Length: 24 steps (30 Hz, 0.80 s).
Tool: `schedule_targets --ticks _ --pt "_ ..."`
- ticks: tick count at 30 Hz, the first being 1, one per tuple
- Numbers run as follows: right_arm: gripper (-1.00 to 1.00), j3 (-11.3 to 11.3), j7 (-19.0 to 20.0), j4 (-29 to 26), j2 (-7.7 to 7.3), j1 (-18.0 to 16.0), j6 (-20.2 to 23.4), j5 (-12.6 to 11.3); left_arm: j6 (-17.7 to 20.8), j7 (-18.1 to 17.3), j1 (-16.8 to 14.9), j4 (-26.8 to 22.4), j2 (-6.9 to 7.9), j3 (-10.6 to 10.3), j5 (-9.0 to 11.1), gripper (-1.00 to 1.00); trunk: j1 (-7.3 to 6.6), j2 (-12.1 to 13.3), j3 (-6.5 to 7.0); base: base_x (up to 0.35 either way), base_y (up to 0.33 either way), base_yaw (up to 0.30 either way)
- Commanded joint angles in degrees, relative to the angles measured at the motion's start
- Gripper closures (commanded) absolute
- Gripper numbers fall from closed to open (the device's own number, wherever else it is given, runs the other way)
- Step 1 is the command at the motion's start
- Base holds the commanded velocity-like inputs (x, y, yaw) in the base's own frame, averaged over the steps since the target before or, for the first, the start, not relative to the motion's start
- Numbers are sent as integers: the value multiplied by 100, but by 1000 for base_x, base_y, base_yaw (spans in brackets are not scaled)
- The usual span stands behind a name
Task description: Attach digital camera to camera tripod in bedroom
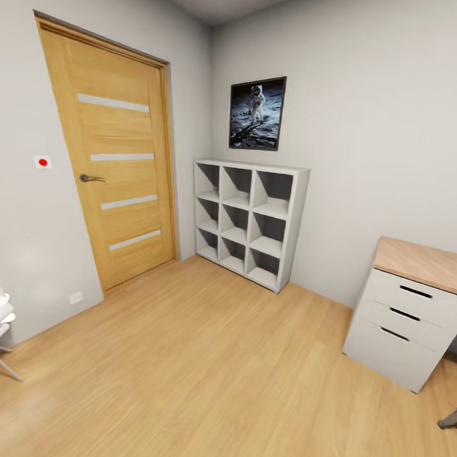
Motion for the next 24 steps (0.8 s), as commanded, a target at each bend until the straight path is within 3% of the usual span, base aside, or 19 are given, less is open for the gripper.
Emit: schedule_targets --ticks 1,12,24 --pt "-100 -20 -6 -1 0 0 -18 0 -6 -6 4 -8 -2 -5 32 -100 1 -2 -4 84 324 0" --pt "-100 -47 -7 -1 15 0 -71 -22 0 -8 6 -8 -8 -5 28 -100 1 -2 -4 83 325 -33" --pt "-100 -66 -8 -1 26 0 -129 -44 0 -12 2 -8 -1 -6 24 -100 1 -2 -4 141 329 -253"
